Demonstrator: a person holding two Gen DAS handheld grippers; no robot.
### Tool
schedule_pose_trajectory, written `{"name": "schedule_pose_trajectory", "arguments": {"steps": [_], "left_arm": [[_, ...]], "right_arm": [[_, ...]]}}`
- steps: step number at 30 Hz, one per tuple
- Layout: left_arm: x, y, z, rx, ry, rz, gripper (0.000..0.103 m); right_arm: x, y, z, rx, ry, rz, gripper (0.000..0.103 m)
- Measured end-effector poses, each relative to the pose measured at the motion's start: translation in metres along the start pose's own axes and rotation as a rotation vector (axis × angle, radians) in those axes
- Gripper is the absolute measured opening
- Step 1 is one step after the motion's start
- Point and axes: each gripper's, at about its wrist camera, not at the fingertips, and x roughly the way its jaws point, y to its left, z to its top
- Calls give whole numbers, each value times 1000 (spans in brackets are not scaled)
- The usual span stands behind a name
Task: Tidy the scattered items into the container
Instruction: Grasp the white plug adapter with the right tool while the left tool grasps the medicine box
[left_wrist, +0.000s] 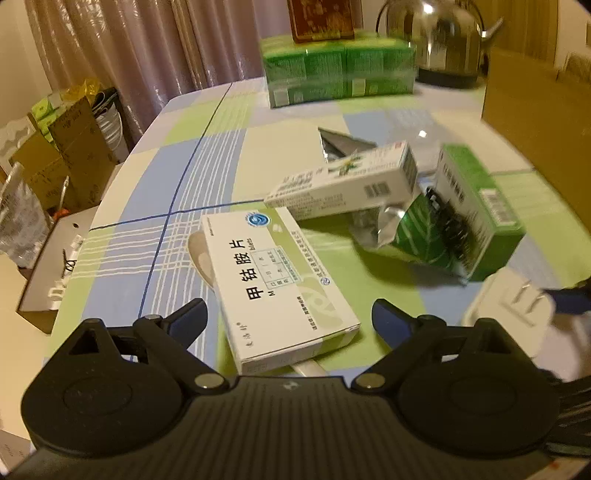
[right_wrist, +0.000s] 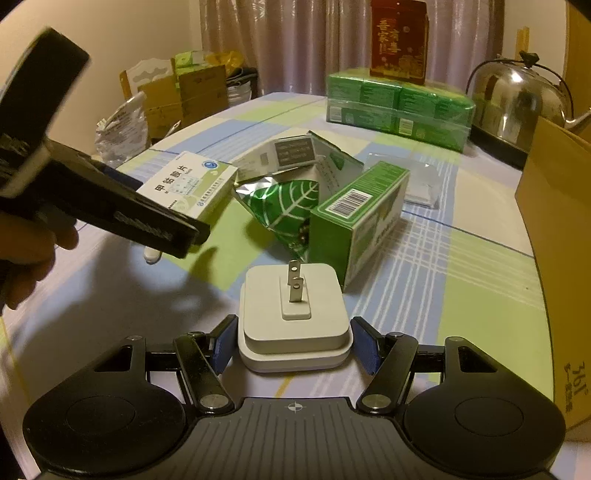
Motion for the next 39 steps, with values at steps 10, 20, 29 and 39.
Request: {"name": "schedule_pose_trajectory", "arguments": {"steps": [10, 20, 29, 39], "left_arm": [[-12, -2, -7, -50, 35, 14, 71], [-79, -34, -47, -43, 95, -168, 70], [-82, -56, -61, -3, 112, -138, 79], [-61, -56, -49, -8, 108, -134, 79]], "right_arm": [[-18, -9, -4, 29, -10, -17, 62], [-65, -21, -33, 102, 12, -83, 62], [-73, -22, -47, 107, 27, -108, 63], [-58, -24, -47, 96, 20, -122, 66]]}}
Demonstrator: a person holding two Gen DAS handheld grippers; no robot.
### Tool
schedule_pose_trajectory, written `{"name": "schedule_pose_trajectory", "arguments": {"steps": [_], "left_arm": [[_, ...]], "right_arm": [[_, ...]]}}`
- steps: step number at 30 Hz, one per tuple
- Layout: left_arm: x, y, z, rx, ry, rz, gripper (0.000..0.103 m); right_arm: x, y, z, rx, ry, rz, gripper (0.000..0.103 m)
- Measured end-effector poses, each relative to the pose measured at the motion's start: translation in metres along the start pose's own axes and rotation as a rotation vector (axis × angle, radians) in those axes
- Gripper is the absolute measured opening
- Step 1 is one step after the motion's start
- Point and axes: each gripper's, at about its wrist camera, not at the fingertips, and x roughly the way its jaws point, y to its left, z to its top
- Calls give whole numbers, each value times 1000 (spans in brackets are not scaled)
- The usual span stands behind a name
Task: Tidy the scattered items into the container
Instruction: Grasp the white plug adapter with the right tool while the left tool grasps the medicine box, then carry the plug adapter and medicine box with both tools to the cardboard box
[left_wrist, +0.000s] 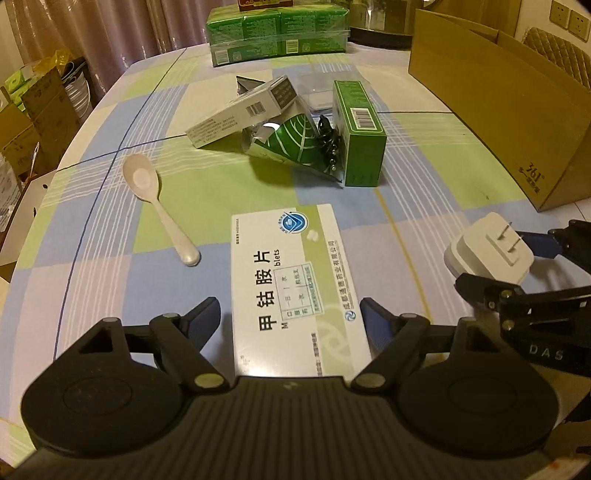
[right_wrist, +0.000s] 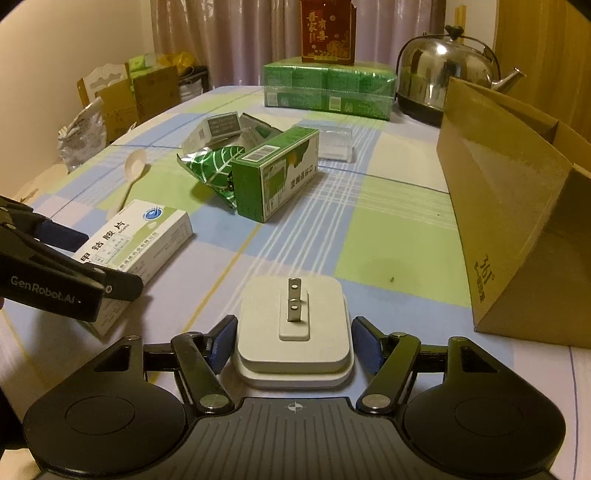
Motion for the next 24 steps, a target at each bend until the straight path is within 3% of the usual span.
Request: {"name": "schedule_pose_trajectory", "arguments": {"steps": [4, 7, 24], "left_arm": [[3, 0, 0, -5, -5, -2, 77], [4, 0, -2, -7, -2, -3, 69], [-35, -9, -18, 6, -35, -61, 67]], "right_arm": [[1, 0, 0, 6, -3, -5, 65], [1, 1, 1, 7, 4, -11, 62], [-45, 6, 1, 30, -47, -37, 62]]}}
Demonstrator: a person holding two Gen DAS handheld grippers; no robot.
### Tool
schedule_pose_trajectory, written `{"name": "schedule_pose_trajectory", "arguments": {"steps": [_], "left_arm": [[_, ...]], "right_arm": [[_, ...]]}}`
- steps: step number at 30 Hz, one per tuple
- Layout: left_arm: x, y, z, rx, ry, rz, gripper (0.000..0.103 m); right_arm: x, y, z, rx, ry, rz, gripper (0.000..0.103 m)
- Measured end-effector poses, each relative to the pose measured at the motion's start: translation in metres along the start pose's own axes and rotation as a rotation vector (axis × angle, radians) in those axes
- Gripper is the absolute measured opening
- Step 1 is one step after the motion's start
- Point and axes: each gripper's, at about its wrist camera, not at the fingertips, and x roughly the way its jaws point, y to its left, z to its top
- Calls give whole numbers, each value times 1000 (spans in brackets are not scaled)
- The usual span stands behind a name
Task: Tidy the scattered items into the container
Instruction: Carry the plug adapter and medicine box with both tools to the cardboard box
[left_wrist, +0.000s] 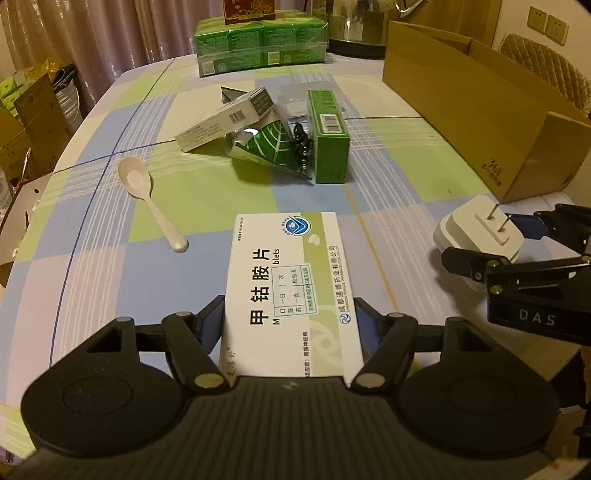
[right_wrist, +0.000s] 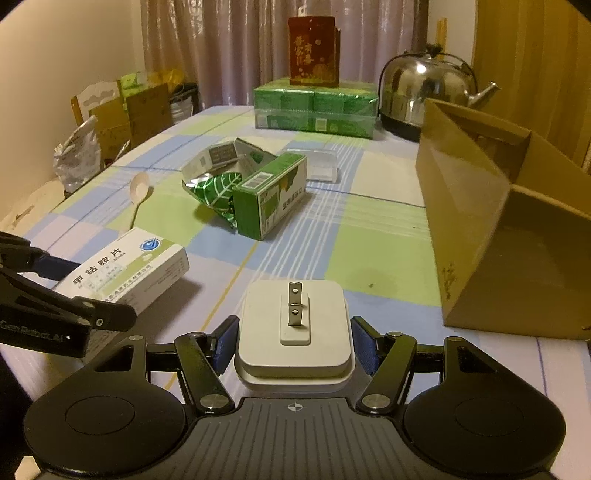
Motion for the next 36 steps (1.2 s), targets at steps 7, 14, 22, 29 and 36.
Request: {"name": "schedule_pose_trajectory", "arguments": {"steps": [7, 14, 22, 29, 36], "left_arm": [[-27, -11, 8, 13, -49, -14, 67], [-49, -33, 34, 40, -125, -48, 67], [-60, -76, 87, 88, -212, -127, 67], [-59, -130, 137, 153, -279, -204, 68], [-42, -172, 166, 172, -283, -265, 67]], "right_arm": [[-28, -6, 9, 8, -59, -29, 62], [-63, -21, 36, 3, -164, -62, 62], [-94, -69, 73, -22, -272, -157, 62], [-96, -133, 91, 23, -285, -265, 62], [-90, -179, 91, 63, -275, -306, 62]]}}
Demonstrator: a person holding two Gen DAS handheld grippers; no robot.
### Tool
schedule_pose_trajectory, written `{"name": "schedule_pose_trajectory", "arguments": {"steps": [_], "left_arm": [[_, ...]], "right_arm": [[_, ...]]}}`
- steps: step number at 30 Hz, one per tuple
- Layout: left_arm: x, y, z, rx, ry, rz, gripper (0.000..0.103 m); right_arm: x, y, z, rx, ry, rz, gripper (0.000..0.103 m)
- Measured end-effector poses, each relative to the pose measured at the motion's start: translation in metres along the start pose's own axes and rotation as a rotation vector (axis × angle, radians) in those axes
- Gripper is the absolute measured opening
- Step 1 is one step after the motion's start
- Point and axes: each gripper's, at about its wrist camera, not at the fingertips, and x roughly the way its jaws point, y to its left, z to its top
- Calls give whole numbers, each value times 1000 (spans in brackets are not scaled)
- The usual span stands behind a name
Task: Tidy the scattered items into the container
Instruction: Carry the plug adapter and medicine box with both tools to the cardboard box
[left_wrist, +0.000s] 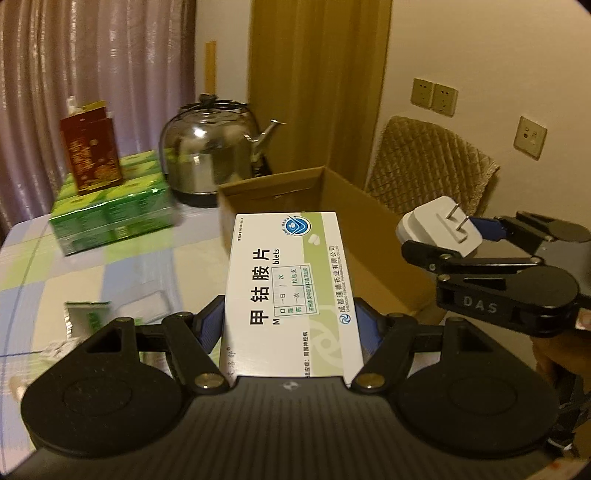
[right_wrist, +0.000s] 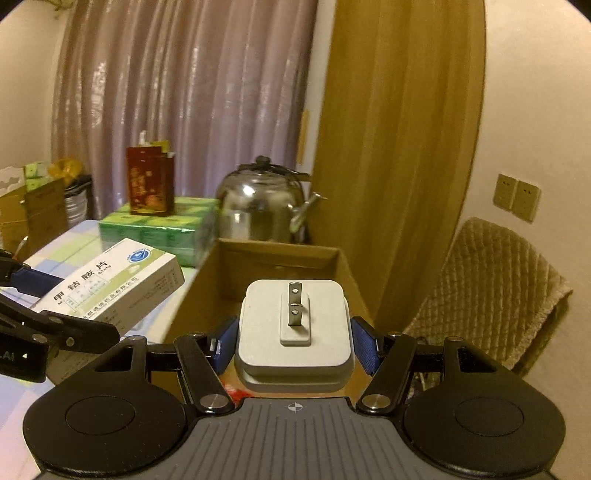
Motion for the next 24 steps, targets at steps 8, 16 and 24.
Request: {"name": "schedule_pose_trajectory", "arguments": {"steps": [8, 16, 24], "left_arm": [[32, -24, 15, 17, 16, -35, 67], [68, -33, 22, 24, 37, -46, 68], [102, -32, 28, 34, 57, -57, 68]], "right_arm": [[15, -29, -10, 30, 26, -12, 62], [35, -44, -18, 53, 55, -24, 62], [54, -47, -26, 40, 76, -26, 62]]}}
